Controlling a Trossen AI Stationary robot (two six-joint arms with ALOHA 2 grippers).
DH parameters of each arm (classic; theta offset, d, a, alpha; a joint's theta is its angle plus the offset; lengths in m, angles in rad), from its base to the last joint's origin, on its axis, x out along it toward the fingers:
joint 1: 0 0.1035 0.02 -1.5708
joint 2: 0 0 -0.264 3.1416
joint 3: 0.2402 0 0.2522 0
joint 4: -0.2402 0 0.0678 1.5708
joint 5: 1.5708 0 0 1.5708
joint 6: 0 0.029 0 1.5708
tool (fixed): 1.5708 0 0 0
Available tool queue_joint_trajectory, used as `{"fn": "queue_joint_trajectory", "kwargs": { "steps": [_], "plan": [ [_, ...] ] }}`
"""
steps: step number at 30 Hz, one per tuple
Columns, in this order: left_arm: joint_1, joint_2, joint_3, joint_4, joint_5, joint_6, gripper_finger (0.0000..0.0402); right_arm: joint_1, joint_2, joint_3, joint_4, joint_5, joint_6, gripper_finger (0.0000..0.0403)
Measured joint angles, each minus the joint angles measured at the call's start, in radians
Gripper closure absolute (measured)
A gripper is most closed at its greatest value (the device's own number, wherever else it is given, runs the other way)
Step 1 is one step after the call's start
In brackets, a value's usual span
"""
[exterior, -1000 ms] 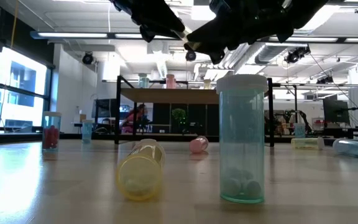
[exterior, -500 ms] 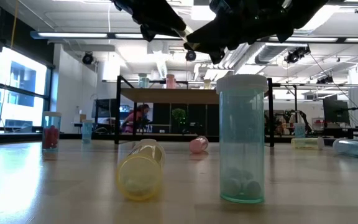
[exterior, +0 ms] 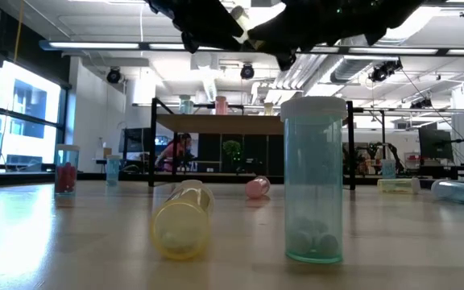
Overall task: Pick and place medicine bottles onto shelf by color
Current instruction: Put the yellow pill bottle on the shelf
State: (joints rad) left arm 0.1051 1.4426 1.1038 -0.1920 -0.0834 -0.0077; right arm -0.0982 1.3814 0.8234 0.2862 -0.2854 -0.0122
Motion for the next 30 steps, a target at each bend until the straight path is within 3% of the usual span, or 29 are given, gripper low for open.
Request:
{"fn": "queue_joint_trajectory", "kwargs": {
  "steps": [10, 19, 25, 30],
  "plan": [
    [0.000, -0.057, 0.000, 0.042, 0.004, 0.019, 0.0190, 0.000, -0.150, 0.001, -0.043, 0.075, -0.097, 0.0320],
    [0.011, -0.057, 0.000, 0.201, 0.010, 0.180, 0.0190, 0.000, -0.231, 0.001, 0.038, 0.075, -0.183, 0.0320],
    [0.045, -0.057, 0.000, 0.380, 0.094, 0.231, 0.0190, 0.000, -0.231, 0.001, 0.097, 0.075, -0.230, 0.0320],
    [0.067, -0.056, 0.000, 0.432, 0.164, 0.216, 0.0190, 0.000, -0.224, 0.001, 0.121, 0.064, -0.232, 0.0320]
  ]
}}
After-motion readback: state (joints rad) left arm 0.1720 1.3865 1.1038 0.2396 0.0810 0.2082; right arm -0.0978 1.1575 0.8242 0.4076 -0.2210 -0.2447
